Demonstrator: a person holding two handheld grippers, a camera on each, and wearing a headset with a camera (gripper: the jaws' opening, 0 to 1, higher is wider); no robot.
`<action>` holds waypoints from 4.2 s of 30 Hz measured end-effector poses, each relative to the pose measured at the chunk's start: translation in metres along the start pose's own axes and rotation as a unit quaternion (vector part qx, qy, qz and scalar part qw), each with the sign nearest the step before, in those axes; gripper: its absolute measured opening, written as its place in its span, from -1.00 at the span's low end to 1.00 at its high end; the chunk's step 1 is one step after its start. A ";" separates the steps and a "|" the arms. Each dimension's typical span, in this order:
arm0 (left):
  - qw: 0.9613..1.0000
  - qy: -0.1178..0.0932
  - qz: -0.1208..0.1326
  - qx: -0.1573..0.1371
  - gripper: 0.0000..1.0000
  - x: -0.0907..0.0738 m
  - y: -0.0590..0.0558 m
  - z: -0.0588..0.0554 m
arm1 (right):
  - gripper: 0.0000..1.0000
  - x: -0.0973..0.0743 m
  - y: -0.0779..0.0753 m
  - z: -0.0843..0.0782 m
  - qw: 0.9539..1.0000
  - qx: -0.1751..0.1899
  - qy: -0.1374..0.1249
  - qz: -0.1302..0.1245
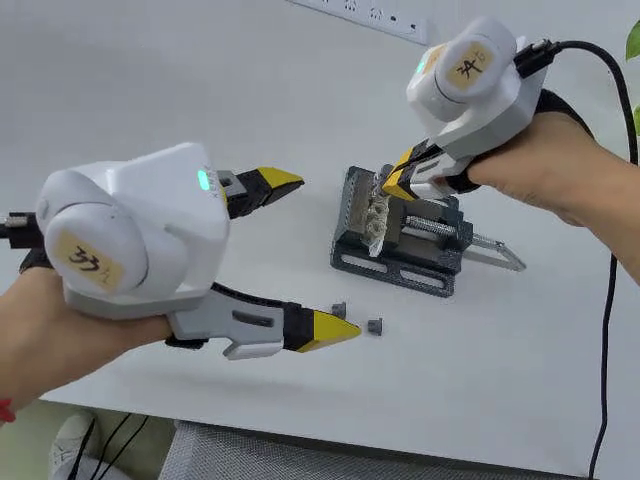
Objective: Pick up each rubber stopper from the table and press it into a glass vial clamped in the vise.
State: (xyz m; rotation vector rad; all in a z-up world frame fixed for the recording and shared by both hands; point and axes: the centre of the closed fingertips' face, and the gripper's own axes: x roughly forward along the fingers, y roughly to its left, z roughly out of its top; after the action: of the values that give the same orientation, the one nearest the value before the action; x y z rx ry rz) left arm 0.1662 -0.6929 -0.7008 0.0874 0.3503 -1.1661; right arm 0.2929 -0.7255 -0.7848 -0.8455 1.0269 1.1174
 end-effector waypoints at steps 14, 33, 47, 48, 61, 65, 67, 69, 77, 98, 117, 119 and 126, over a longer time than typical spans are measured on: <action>1.000 0.007 0.001 0.006 0.64 -0.002 -0.001 0.002 | -0.90 -0.010 0.002 0.001 1.000 0.012 -0.023 0.002; 1.000 0.016 0.006 0.016 0.66 -0.004 0.002 0.008 | -0.62 -0.032 0.005 -0.005 0.997 0.029 -0.066 -0.003; 0.999 0.027 0.011 0.026 0.72 -0.008 0.004 0.007 | -0.32 -0.049 0.016 -0.010 0.991 0.051 -0.123 -0.006; 0.999 0.027 0.011 0.027 0.72 -0.008 0.004 0.007 | -0.29 -0.050 0.016 -0.011 0.991 0.054 -0.126 -0.007; 0.999 0.030 0.014 0.039 0.85 -0.010 0.008 0.008 | 0.03 -0.062 0.029 -0.026 0.979 0.077 -0.189 0.000; 0.999 0.031 0.015 0.039 0.88 -0.011 0.009 0.008 | 0.16 -0.066 0.034 -0.029 0.974 0.084 -0.211 0.004; 0.999 0.031 0.016 0.038 0.90 -0.012 0.011 0.008 | 0.22 -0.068 0.038 -0.030 0.971 0.083 -0.226 0.006; 0.999 0.032 0.017 0.039 0.91 -0.013 0.012 0.007 | 0.28 -0.070 0.042 -0.032 0.967 0.089 -0.239 0.013; 0.998 0.039 0.017 0.040 0.97 -0.015 0.012 0.005 | 0.42 -0.074 0.063 -0.039 0.955 0.083 -0.283 0.026; 0.998 0.047 0.016 0.025 0.98 -0.017 0.013 0.000 | 0.18 -0.041 0.115 -0.073 0.951 0.088 -0.290 0.061; 0.998 0.055 0.015 0.019 0.97 -0.017 0.014 -0.007 | -0.40 0.005 0.131 -0.076 0.961 0.048 -0.259 0.087; 0.998 0.057 0.015 0.019 0.97 -0.018 0.015 -0.009 | -0.49 0.007 0.131 -0.075 0.961 0.046 -0.257 0.090; 0.998 0.057 0.013 0.018 0.97 -0.015 0.014 -0.008 | -0.63 0.014 0.130 -0.074 0.962 0.039 -0.251 0.098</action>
State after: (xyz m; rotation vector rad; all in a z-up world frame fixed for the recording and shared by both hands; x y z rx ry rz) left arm 0.1720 -0.6723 -0.7052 0.1903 0.4287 -1.1449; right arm 0.1520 -0.7583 -0.8266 -0.3666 0.7289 1.3614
